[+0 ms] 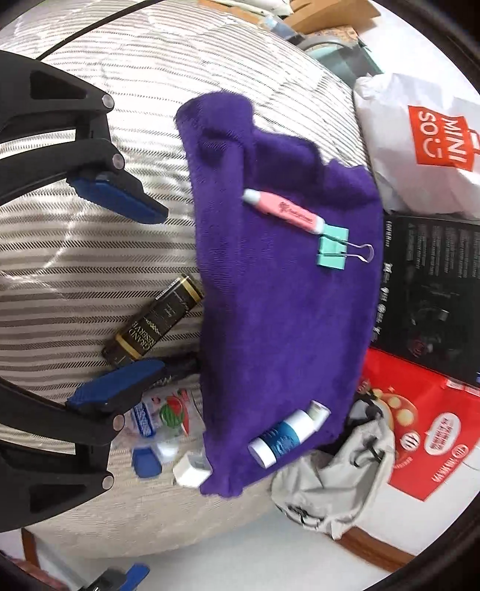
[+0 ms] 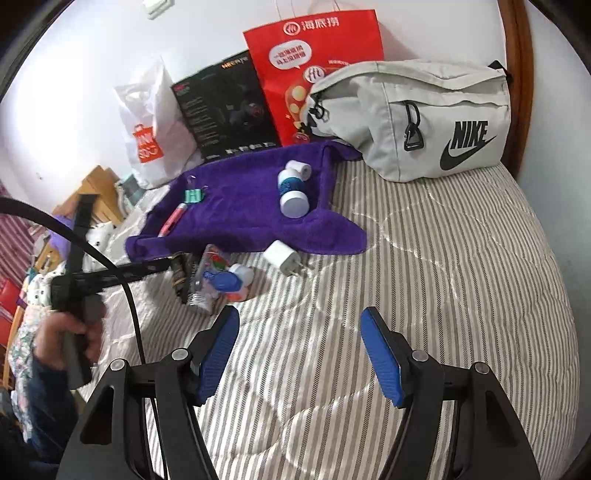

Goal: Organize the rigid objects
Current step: 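Move the left gripper onto the gold-and-black tube while the right grasps the charger plug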

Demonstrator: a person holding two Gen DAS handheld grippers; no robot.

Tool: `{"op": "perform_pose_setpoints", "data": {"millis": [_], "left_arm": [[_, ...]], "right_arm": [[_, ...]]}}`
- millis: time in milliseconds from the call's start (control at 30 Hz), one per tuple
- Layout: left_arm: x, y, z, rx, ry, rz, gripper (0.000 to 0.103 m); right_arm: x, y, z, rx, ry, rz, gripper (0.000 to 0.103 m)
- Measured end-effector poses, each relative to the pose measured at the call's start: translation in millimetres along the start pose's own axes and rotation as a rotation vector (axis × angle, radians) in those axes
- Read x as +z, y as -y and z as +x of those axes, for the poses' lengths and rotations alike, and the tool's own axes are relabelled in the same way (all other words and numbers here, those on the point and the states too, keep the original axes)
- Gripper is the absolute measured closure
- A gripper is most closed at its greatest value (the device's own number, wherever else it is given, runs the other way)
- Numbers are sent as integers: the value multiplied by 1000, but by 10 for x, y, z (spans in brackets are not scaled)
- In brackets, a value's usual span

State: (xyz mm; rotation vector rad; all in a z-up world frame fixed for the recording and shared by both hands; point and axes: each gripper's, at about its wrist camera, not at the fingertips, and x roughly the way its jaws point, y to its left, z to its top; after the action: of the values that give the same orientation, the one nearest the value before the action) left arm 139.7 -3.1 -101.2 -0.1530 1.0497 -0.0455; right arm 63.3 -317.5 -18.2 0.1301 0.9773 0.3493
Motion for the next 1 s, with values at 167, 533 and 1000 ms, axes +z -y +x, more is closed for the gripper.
{"op": "perform_pose_setpoints", "data": {"millis": [167,533,1000], "left_arm": [[-33,107,140,17,0,-20,29],[-139,176,200,147,22,84,28],[-259,-89,87,137,68,81,27]], "right_arm": [[-83,55,-94,10,4,-5,35],[-153,-4,-50,-16,-29,-33,35],[-183,-44,-33,-51,-50,-56,35]]}}
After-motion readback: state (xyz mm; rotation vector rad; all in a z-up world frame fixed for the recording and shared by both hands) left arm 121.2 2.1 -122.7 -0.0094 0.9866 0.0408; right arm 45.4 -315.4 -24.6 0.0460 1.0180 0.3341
